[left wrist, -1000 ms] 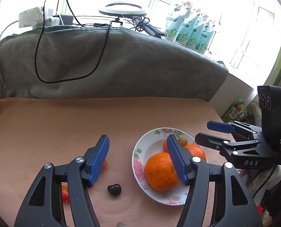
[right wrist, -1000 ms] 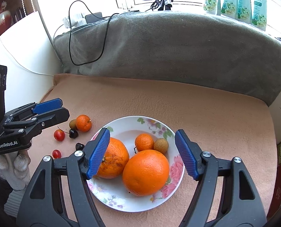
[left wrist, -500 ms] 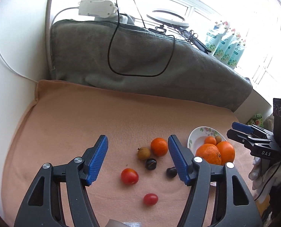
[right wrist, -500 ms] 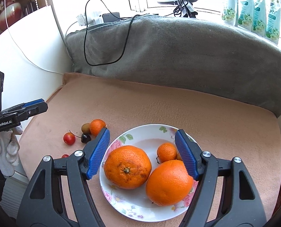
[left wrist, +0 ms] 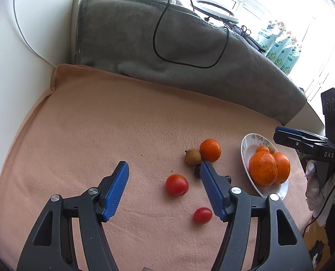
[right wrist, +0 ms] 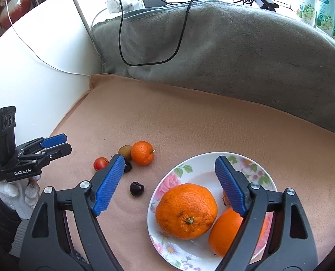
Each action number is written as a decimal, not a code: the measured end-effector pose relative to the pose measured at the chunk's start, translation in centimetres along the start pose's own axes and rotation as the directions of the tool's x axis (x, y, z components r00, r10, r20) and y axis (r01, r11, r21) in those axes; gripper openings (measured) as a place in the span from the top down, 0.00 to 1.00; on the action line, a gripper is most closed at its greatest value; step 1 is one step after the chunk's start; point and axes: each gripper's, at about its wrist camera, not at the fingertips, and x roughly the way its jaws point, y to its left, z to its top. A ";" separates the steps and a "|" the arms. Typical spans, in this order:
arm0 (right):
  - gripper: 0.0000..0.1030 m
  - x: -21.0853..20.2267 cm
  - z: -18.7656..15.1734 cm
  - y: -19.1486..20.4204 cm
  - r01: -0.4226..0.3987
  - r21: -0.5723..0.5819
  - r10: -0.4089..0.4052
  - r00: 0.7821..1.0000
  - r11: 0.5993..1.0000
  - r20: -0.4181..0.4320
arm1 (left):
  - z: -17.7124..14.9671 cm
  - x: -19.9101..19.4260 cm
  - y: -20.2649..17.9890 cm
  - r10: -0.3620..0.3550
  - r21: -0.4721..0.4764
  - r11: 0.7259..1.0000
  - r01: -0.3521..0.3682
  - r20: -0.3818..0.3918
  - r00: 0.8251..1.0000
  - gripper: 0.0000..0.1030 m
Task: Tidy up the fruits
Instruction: 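Move the right tool to a small orange while the left tool moves to a red tomato, then close the right gripper on the small orange while the left gripper closes on the red tomato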
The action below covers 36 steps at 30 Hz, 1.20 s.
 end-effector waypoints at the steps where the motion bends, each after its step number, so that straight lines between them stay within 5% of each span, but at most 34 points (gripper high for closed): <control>1: 0.17 0.3 0.2 0.1 -0.011 0.006 0.011 1.000 1.000 -0.009 | -0.2 0.1 0.1 -0.001 0.003 1.000 0.001 -0.005 1.000 0.36; 12: 0.17 4.0 1.9 1.1 -0.084 0.042 0.088 0.991 0.996 -0.100 | -1.9 1.2 0.2 -0.046 0.001 0.999 0.046 -0.055 0.997 0.37; 25: 0.18 8.2 2.8 2.5 -0.085 0.018 0.087 0.980 0.996 -0.181 | -2.8 3.2 -0.1 -0.077 0.023 0.997 0.079 -0.103 0.992 0.51; 36: 0.32 10.9 2.6 3.5 -0.091 0.003 0.089 0.966 0.996 -0.242 | -2.9 4.1 -0.6 -0.097 0.032 0.994 0.101 -0.118 0.988 0.51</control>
